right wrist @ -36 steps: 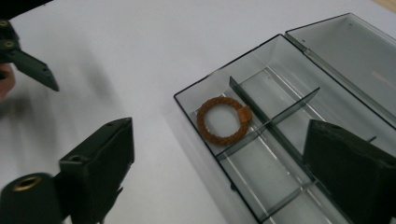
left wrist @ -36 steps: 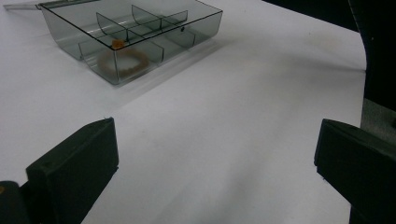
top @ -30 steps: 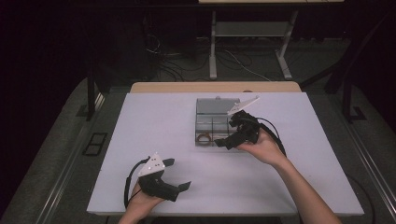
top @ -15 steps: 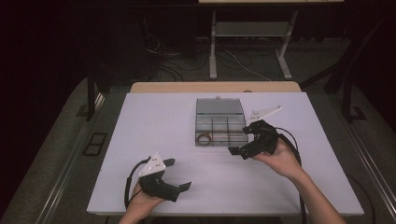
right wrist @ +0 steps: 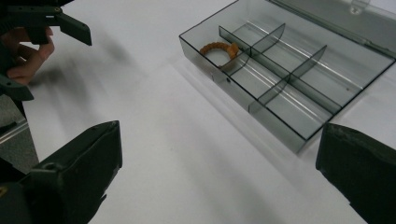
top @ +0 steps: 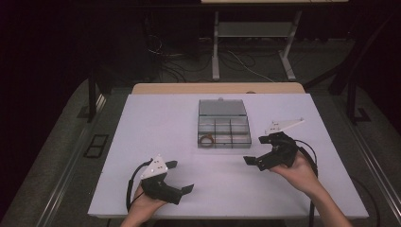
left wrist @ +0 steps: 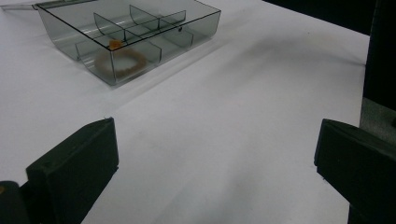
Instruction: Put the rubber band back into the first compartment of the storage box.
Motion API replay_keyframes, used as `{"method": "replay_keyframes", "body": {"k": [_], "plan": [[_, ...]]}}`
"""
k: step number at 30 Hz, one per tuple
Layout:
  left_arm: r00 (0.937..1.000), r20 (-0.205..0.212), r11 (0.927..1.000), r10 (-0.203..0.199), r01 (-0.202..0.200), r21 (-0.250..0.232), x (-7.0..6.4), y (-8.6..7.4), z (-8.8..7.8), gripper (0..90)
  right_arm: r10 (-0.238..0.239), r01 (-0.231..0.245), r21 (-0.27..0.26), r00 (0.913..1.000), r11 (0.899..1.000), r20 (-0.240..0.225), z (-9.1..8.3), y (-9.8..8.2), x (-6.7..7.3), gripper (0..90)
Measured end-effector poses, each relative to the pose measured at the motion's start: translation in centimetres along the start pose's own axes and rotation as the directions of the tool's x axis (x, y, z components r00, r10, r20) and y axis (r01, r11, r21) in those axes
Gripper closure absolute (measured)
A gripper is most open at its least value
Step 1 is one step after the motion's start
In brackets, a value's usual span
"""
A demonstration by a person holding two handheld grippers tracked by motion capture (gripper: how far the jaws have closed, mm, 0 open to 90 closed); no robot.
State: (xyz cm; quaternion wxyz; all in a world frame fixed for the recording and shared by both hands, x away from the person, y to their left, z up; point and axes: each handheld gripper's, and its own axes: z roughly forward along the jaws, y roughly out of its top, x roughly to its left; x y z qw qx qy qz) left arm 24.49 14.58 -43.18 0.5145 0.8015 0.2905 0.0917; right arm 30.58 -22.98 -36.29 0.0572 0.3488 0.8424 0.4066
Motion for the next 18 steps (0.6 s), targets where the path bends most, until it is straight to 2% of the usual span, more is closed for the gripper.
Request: {"method": "replay_keyframes", "body": {"k": [11,15,18], "plan": [[1.0,-0.005,1.0,-0.007,0.007,-0.004,0.0,0.0,0.0,0.0,0.066,-0.065,-0.039,0.9978,0.997,0.011,-1.4,-4.2,-0.1,0.6],[1.0,-0.006,1.0,-0.003,0.003,0.004,0.0,0.0,0.0,0.0,0.078,-0.077,-0.063,0.9968,0.995,0.016,-1.7,-6.1,-0.2,0.6],[1.0,-0.007,1.0,-0.004,0.004,0.004,0.0,0.0,0.1,0.0,0.106,-0.104,-0.078,0.994,0.992,0.025,-1.8,-7.3,-0.3,0.6]]}}
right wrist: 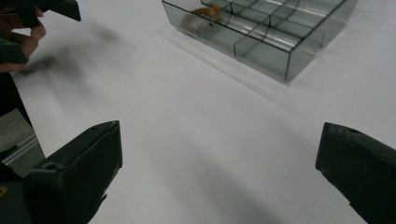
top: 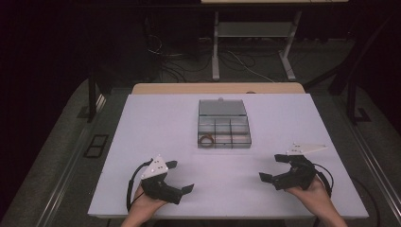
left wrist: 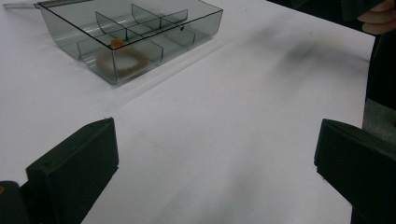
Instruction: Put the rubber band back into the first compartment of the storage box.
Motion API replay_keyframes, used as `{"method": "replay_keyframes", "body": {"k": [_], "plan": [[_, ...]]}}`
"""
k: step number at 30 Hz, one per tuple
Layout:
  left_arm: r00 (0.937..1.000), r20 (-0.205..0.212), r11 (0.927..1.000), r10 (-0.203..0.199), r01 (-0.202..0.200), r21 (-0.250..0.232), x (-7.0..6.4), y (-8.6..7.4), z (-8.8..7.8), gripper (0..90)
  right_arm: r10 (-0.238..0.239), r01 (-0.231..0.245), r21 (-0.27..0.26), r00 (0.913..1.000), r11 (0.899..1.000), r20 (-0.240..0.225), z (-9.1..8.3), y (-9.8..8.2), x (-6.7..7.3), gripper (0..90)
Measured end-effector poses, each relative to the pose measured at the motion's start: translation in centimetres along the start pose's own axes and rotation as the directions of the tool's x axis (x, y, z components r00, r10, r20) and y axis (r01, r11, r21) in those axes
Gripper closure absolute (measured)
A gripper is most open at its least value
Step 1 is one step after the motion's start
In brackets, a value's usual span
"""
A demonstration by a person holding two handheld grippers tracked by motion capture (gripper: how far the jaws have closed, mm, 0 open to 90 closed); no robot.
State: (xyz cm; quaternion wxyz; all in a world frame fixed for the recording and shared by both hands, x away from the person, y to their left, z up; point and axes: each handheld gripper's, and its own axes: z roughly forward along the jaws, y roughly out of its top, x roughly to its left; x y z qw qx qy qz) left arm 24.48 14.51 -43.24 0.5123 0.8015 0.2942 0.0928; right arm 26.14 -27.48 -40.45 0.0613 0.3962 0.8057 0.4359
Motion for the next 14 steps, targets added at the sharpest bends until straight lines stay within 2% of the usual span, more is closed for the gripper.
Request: {"method": "replay_keyframes", "body": {"k": [6,14], "plan": [[1.0,-0.002,1.0,-0.003,0.003,-0.002,0.0,0.0,0.0,0.0,0.022,-0.022,-0.013,0.9996,1.0,0.017,-0.6,-1.6,-0.1,0.6],[1.0,0.0,1.0,-0.002,0.002,0.006,0.0,0.0,0.1,0.0,0.019,-0.019,-0.021,0.9991,1.0,0.038,-1.0,-3.0,0.0,0.6]]}}
